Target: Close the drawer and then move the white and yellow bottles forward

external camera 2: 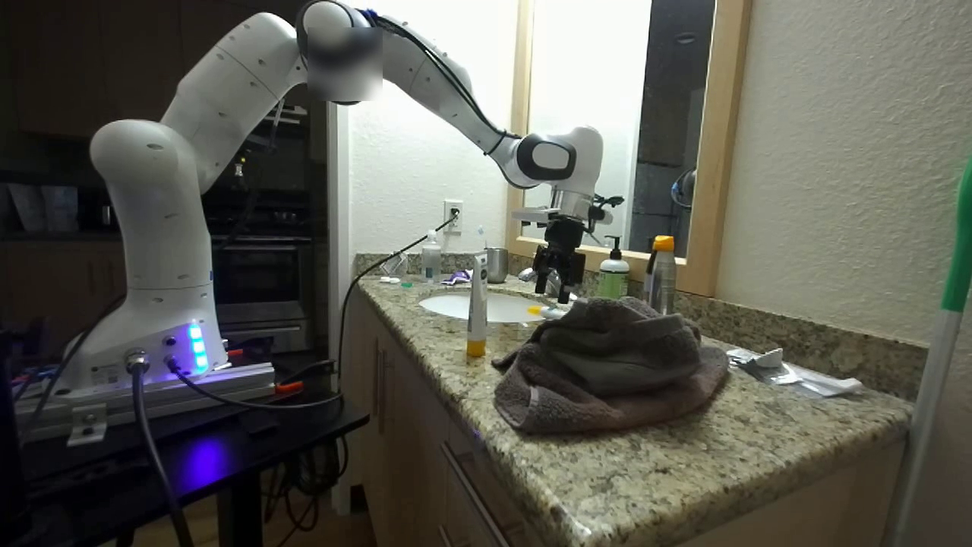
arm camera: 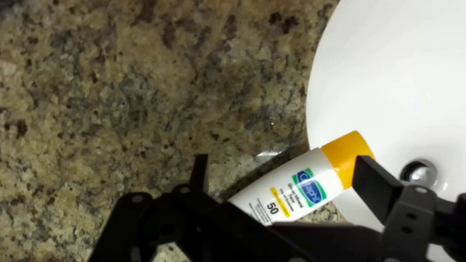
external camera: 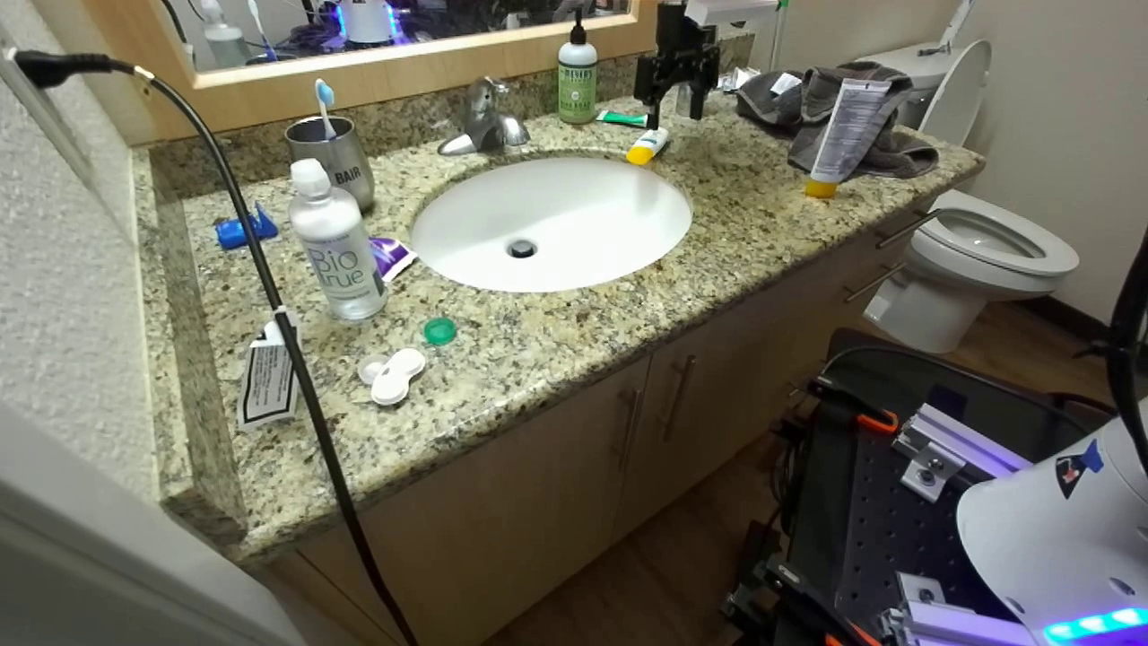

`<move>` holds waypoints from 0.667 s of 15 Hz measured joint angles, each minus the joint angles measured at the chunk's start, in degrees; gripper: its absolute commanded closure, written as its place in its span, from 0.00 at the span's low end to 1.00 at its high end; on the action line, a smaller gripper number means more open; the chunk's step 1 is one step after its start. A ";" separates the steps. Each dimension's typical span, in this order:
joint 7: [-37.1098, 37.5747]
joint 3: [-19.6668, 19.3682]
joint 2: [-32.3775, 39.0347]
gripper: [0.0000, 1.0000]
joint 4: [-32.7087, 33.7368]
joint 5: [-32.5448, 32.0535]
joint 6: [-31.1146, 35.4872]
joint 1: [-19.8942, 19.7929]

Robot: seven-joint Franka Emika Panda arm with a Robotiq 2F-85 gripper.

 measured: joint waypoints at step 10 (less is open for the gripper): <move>17.91 -1.29 1.58 0.00 0.28 0.62 -0.34 3.53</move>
